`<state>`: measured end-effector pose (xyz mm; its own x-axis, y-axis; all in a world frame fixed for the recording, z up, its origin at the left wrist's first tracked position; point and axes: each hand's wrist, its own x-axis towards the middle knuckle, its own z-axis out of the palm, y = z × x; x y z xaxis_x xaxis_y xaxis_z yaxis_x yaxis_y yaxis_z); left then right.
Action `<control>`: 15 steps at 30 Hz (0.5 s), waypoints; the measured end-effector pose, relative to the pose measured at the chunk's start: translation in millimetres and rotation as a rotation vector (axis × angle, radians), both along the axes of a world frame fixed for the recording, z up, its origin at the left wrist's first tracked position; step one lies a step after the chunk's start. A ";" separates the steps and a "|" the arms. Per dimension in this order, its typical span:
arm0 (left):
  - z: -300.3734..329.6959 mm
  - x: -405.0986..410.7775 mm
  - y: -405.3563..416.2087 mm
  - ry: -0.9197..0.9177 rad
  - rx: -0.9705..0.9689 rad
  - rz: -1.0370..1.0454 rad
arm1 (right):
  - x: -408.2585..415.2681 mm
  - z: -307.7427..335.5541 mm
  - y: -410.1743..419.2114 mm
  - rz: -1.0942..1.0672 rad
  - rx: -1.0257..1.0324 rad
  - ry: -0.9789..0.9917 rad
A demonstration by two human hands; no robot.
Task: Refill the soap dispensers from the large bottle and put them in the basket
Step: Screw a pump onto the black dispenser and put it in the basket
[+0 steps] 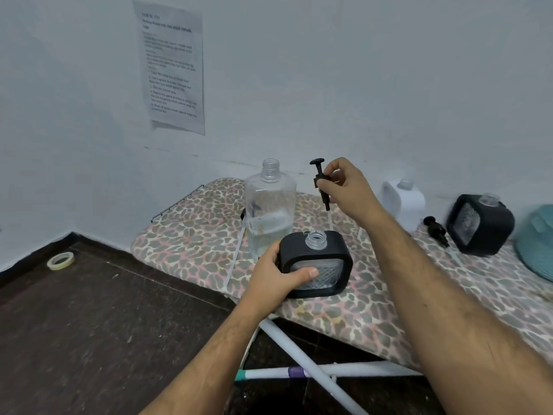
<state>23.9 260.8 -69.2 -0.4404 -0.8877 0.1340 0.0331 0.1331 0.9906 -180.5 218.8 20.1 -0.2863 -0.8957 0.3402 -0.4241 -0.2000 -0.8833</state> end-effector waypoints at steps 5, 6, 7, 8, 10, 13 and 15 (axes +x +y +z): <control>-1.0 0.0 -0.8 -0.009 -0.005 0.001 | 22.0 32.6 37.7 -0.026 -0.211 -0.052; -0.5 0.0 -0.5 -0.010 -0.006 0.000 | 26.4 38.3 45.2 -0.034 -0.247 -0.057; -0.3 0.0 -0.9 -0.011 -0.012 -0.001 | 30.7 43.6 52.7 -0.043 -0.278 -0.064; 0.0 -0.2 -0.7 -0.011 -0.018 -0.003 | 34.9 48.5 59.9 -0.052 -0.307 -0.072; 1.3 -0.3 0.3 -0.011 -0.028 -0.010 | 41.9 55.1 71.6 -0.070 -0.355 -0.086; 2.7 0.3 2.3 -0.003 -0.037 -0.025 | 50.3 57.8 84.8 -0.073 -0.392 -0.088; 1.8 0.4 1.7 0.002 -0.035 -0.028 | 54.9 55.3 90.3 -0.065 -0.395 -0.073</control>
